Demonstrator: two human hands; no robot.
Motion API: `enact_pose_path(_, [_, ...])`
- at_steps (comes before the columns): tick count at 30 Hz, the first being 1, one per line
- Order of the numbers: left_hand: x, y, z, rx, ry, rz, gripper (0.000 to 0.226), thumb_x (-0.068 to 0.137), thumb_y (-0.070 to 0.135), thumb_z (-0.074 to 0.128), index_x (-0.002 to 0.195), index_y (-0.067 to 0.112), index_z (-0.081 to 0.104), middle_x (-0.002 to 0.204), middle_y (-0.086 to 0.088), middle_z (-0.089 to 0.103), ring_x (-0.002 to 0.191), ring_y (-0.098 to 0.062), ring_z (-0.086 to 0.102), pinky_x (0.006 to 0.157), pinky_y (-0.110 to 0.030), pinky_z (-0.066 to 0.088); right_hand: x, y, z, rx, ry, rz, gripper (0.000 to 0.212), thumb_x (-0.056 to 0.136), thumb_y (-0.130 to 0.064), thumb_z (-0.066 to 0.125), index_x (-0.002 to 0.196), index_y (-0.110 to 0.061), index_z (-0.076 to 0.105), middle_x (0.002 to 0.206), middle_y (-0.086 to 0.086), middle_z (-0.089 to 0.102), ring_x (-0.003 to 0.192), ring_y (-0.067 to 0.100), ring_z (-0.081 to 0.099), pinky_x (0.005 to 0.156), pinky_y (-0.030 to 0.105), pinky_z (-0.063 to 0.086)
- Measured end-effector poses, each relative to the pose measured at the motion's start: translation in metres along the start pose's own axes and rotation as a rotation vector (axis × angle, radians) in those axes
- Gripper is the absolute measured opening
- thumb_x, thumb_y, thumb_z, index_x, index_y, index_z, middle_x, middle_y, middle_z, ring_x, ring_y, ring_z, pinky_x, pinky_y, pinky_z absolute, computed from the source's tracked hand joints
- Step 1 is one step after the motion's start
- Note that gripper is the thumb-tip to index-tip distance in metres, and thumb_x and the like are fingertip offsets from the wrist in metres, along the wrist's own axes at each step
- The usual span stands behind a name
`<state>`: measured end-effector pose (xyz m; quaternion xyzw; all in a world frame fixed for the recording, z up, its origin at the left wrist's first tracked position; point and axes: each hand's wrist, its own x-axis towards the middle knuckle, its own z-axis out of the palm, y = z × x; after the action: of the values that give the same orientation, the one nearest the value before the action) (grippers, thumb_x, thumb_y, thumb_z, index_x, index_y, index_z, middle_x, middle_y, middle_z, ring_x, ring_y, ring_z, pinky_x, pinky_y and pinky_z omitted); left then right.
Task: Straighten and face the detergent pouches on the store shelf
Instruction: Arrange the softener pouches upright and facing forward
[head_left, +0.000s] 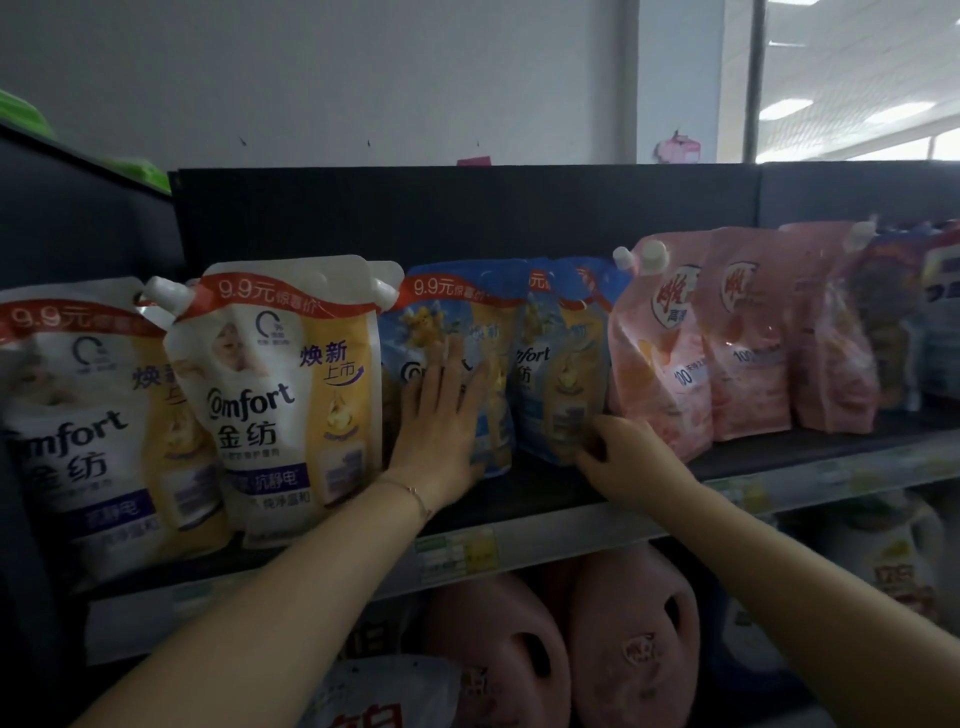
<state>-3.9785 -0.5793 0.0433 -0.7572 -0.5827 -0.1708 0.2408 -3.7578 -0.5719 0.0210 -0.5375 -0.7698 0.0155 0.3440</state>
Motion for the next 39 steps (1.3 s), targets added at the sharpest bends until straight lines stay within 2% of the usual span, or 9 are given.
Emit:
enact_pose_path(3, [-0.011, -0.001, 0.005, 0.001, -0.013, 0.003, 0.107, 0.085, 0.041, 0.066, 0.151, 0.018, -0.016, 0.142, -0.005, -0.046, 0.133, -0.026, -0.041, 0.115, -0.045, -0.01, 0.007, 0.013, -0.008, -0.027, -0.044, -0.008, 0.022, 0.09, -0.028, 0.062, 0.103, -0.012, 0.067, 0.087, 0.0, 0.066, 0.074, 0.013, 0.06, 0.066, 0.027, 0.049])
enact_pose_path(7, [-0.015, -0.01, 0.006, -0.011, -0.03, -0.03, 0.106, 0.088, 0.03, 0.065, 0.149, 0.019, -0.021, 0.141, -0.006, -0.047, 0.134, -0.025, -0.04, 0.118, -0.042, -0.004, 0.018, 0.021, -0.013, -0.021, -0.076, 0.078, 0.024, 0.09, -0.037, 0.064, 0.099, -0.016, 0.07, 0.081, -0.007, 0.061, 0.069, 0.005, 0.056, 0.06, 0.019, 0.041])
enact_pose_path(13, [0.004, -0.016, 0.001, -0.027, -0.156, -0.129, 0.115, 0.084, 0.021, 0.072, 0.148, 0.019, -0.025, 0.148, -0.011, -0.041, 0.14, -0.03, -0.032, 0.118, -0.041, 0.004, 0.027, 0.035, -0.029, 0.03, -0.087, 0.206, 0.039, 0.084, -0.045, 0.069, 0.073, -0.007, 0.068, 0.07, 0.006, 0.068, 0.068, 0.021, 0.063, 0.055, 0.024, 0.045])
enact_pose_path(18, [-0.004, -0.001, 0.0, -0.047, -0.083, -0.175, 0.11, 0.085, 0.007, 0.067, 0.148, 0.015, -0.023, 0.151, -0.014, -0.036, 0.141, -0.034, -0.029, 0.118, -0.044, 0.008, 0.031, 0.016, -0.021, 0.206, -0.07, 0.26, 0.055, 0.078, -0.048, 0.074, 0.119, -0.013, 0.063, 0.112, 0.003, 0.068, 0.096, 0.019, 0.062, 0.075, 0.025, 0.047])
enact_pose_path(22, [-0.015, 0.005, -0.004, -0.115, -0.112, -0.13, 0.109, 0.084, 0.01, 0.067, 0.149, 0.016, -0.021, 0.149, -0.011, -0.04, 0.139, -0.03, -0.033, 0.118, -0.041, 0.0, 0.032, 0.002, -0.002, 0.323, 0.067, 0.308, 0.065, 0.08, -0.039, 0.075, 0.132, -0.011, 0.049, 0.119, 0.008, 0.064, 0.102, 0.027, 0.061, 0.082, 0.032, 0.049])
enact_pose_path(25, [-0.015, 0.011, -0.011, -0.173, -0.206, -0.1, 0.104, 0.086, 0.031, 0.067, 0.151, 0.015, -0.013, 0.153, -0.009, -0.035, 0.14, -0.028, -0.032, 0.117, -0.042, -0.005, 0.033, -0.005, 0.003, 0.257, 0.176, 0.371, 0.052, 0.085, -0.034, 0.07, 0.126, -0.009, 0.051, 0.116, 0.014, 0.064, 0.104, 0.034, 0.06, 0.084, 0.04, 0.051])
enact_pose_path(34, [-0.013, 0.015, -0.01, -0.212, -0.355, -0.02, 0.071, 0.098, 0.031, 0.05, 0.154, 0.021, 0.009, 0.154, -0.007, -0.033, 0.141, -0.025, -0.032, 0.12, -0.043, 0.003, 0.016, -0.034, 0.003, -0.005, 0.193, 0.237, 0.027, 0.085, -0.028, 0.06, 0.108, -0.018, 0.051, 0.098, 0.011, 0.064, 0.092, 0.037, 0.06, 0.074, 0.04, 0.051])
enact_pose_path(38, [-0.012, 0.017, -0.007, -0.259, -0.352, -0.033, 0.073, 0.096, 0.038, 0.051, 0.154, 0.024, 0.01, 0.153, -0.007, -0.034, 0.14, -0.026, -0.033, 0.12, -0.042, 0.0, -0.001, -0.04, 0.004, 0.056, 0.333, 0.13, 0.008, 0.086, -0.02, 0.057, 0.089, -0.02, 0.05, 0.075, 0.001, 0.059, 0.072, 0.027, 0.056, 0.058, 0.032, 0.037])
enact_pose_path(39, [-0.011, 0.018, -0.007, -0.291, -0.355, -0.047, 0.073, 0.095, 0.04, 0.052, 0.154, 0.024, 0.011, 0.153, -0.006, -0.034, 0.14, -0.026, -0.034, 0.12, -0.041, -0.001, -0.005, -0.04, 0.005, 0.124, 0.377, 0.107, 0.014, 0.087, -0.017, 0.058, 0.08, -0.019, 0.046, 0.066, -0.004, 0.052, 0.065, 0.022, 0.051, 0.054, 0.032, 0.032])
